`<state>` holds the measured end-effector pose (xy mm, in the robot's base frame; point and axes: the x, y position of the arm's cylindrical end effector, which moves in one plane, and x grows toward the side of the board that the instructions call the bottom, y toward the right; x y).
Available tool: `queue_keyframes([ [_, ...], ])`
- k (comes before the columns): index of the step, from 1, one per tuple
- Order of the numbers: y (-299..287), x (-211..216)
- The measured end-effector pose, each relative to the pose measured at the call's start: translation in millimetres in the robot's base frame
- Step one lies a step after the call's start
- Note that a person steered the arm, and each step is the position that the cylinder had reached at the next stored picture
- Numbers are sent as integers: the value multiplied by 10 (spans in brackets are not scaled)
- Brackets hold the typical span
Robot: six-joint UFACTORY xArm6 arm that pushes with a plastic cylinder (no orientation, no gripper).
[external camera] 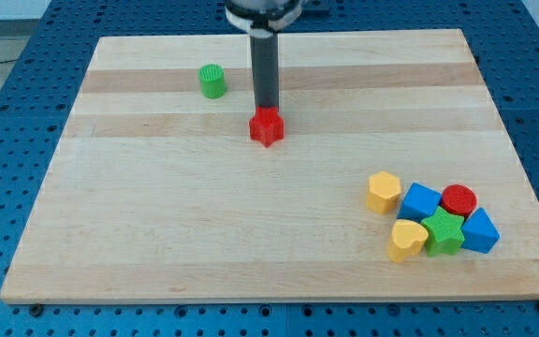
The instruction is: Move the red star into the group of blocks
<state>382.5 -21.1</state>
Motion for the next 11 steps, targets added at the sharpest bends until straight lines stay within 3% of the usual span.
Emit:
queue_keyframes([
  [2,-17,914],
  [5,-546,1470],
  [8,111,1518],
  [9,-97,1390],
  [11,224,1331],
])
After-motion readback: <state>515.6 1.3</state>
